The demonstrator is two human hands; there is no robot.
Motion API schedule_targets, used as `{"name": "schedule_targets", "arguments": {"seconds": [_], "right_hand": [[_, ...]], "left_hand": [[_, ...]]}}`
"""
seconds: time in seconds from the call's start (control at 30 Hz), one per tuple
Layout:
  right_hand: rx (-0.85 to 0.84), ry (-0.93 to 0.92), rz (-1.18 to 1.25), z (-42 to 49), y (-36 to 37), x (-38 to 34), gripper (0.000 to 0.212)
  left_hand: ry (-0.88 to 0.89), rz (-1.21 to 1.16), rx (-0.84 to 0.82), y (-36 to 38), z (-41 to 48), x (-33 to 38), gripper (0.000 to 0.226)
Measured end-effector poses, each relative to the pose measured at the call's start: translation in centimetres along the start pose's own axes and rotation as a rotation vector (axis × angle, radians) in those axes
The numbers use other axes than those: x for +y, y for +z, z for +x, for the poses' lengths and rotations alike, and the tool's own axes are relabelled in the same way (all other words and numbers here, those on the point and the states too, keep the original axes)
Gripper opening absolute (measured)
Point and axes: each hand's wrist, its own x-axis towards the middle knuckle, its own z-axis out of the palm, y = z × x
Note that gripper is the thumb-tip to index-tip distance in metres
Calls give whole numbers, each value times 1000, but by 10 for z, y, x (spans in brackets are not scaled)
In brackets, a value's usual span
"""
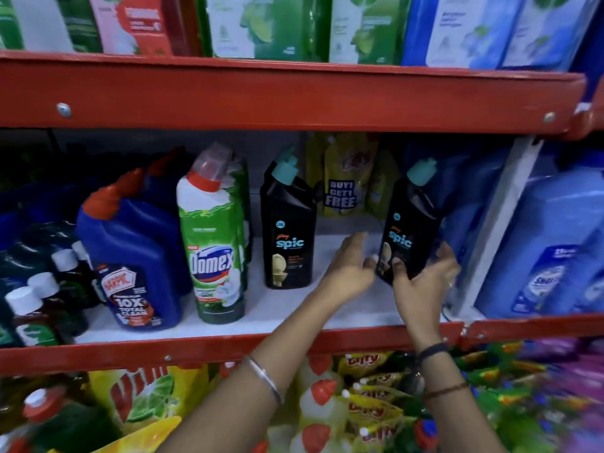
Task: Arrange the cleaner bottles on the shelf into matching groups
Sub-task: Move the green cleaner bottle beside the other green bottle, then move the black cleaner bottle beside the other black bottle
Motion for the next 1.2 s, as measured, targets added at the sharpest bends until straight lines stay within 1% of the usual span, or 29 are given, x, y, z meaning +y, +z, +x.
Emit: {"name": "schedule_targets", "arguments": {"seconds": [0.07, 0.13, 0.2, 0.3, 0.37, 0.47, 0.6, 0.7, 0.77, 0.9, 0.97, 1.1, 1.2], "right_hand": [[-52, -19, -44, 11, 2, 11, 73], [-98, -31, -88, 19, 4, 19, 70], [-104, -48, -127, 23, 4, 27, 65], [-60, -88, -155, 25, 3, 34, 63], [-39, -113, -146, 26, 2, 34, 61], [-80, -115, -82, 28, -3, 32, 60], [-168, -104, 24, 27, -15, 25, 59], [-220, -107, 120, 17, -22, 11, 56], [-269, -112, 193, 7, -23, -1, 54], [-351, -108, 307, -17, -17, -19, 51], [-388, -106, 346, -30, -9, -28, 50], [-465, -88, 397, -52, 13, -39, 49], [-511, -84, 412, -65, 29, -42, 49]], "left_hand": [[-90, -130, -41, 6, 23, 2, 54], [-123, -158, -69, 16, 38, 1, 56], [-116, -154, -90, 26, 47, -2, 55], [-95, -184, -99, 35, 52, -7, 46], [-92, -177, -92, 36, 51, -7, 42], [-84, -148, -61, 29, 43, 0, 41], [-60, -83, 16, 17, 23, 9, 38], [-48, -81, 126, 5, -1, 9, 30], [-12, -78, 197, -4, -18, 8, 31], [50, -19, 346, -26, -53, 3, 39], [60, -31, 401, -37, -68, -5, 42], [37, -81, 484, -54, -88, -28, 56], [-1, -44, 530, -63, -99, -40, 72]]}}
